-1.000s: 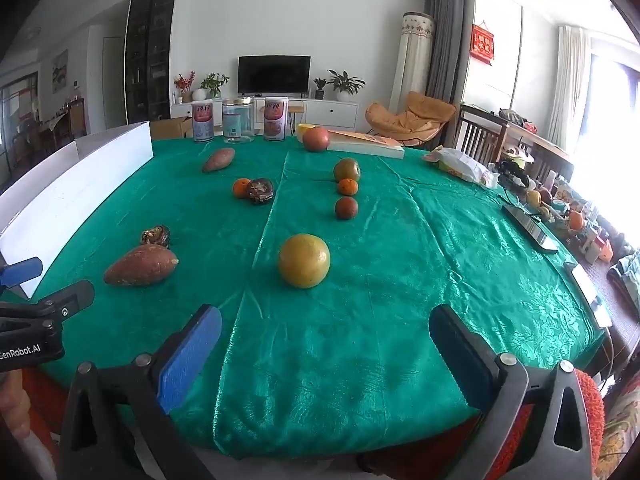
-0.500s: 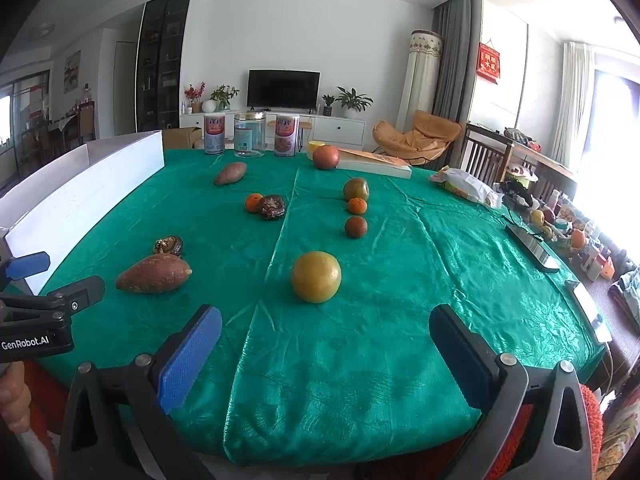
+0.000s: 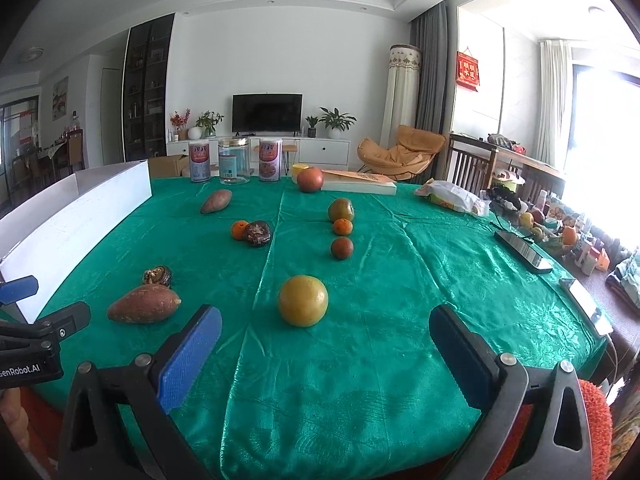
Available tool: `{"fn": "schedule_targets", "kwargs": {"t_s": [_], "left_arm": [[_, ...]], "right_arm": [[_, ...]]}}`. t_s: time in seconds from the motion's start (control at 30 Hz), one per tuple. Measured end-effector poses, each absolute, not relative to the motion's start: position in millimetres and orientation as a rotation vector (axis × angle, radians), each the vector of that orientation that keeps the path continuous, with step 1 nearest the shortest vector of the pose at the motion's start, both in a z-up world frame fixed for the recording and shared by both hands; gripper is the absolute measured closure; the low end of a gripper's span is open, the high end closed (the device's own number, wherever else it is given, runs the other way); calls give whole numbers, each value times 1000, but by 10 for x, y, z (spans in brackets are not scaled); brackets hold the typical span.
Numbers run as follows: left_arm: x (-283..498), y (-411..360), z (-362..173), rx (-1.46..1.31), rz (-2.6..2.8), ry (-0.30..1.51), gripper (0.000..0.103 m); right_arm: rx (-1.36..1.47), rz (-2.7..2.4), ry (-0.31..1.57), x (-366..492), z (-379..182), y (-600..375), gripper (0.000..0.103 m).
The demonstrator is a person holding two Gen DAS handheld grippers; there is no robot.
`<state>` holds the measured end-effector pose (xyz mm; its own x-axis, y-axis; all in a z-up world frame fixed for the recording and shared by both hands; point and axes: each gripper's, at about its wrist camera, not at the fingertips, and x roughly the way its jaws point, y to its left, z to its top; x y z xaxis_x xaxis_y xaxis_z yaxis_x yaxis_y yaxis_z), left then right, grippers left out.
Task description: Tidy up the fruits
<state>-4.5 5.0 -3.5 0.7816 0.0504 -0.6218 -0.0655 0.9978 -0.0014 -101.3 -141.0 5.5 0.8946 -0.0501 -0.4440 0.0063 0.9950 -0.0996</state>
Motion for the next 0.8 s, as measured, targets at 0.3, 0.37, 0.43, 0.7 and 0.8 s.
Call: {"fn": "schedule_targets", "kwargs": {"t_s": [0.3, 0.37, 0.43, 0.7, 0.8], "left_arm": [[-51, 12, -60, -10, 65, 671, 1], [-48, 9, -66, -9, 65, 673, 1], [-50, 8, -65, -9, 64, 671, 1], [-53, -1, -73, -7, 65, 667, 1], [-54, -1, -70, -6, 65, 666, 1]], "right_arm": [[-108, -41, 457, -998, 34, -1437, 0], [-108, -39, 462, -989, 22, -1442, 0], [-108, -38, 467, -981, 11, -1440, 0], [-125, -30, 477, -970, -16, -1393, 0], [-135, -29, 472, -980, -17, -1372, 0]]}}
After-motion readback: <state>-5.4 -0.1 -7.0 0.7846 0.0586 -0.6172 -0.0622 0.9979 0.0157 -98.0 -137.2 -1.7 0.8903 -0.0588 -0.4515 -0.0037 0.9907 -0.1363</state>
